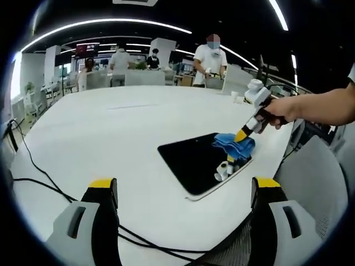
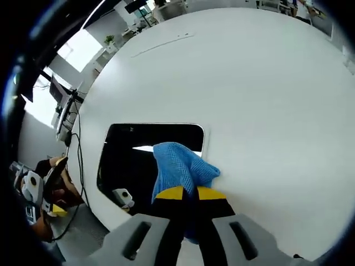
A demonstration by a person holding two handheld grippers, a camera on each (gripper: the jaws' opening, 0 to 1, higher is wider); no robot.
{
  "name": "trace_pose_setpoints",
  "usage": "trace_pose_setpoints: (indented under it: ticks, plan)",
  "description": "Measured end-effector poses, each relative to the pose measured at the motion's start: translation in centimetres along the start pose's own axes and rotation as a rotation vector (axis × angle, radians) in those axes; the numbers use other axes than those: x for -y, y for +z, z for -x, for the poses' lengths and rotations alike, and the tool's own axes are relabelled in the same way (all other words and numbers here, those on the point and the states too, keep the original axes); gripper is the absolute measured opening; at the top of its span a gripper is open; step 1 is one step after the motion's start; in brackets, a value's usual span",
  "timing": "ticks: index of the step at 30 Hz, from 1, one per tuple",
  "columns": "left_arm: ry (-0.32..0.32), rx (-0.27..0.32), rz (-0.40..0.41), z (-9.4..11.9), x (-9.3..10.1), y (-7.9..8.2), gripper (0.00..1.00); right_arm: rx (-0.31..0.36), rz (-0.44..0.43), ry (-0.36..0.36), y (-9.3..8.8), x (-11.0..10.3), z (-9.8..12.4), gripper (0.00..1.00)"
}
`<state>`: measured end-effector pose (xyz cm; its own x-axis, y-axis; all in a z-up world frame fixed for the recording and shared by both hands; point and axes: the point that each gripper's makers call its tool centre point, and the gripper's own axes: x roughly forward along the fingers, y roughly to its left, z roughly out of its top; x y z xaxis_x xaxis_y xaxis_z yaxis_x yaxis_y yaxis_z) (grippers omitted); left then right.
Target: Wipe the mirror surface with the cleaning cloth until all visible marks leave the cleaned area.
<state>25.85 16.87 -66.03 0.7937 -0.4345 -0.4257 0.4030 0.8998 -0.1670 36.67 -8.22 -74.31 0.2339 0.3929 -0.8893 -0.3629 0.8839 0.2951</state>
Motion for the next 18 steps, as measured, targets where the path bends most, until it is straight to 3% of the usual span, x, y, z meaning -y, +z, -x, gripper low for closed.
trace_pose_setpoints:
  ticks: [12,18]
  plan:
    - [0.002,-0.002,0.010,-0.05,-0.11,-0.09,0.99,0.037,0.012,-0.034,0.16,-0.62,0.06,0.01]
    - [0.001,-0.003,0.009,-0.04,-0.08,-0.11,0.99,0.023,0.027,-0.039,-0.20,-0.96,0.12,0.01]
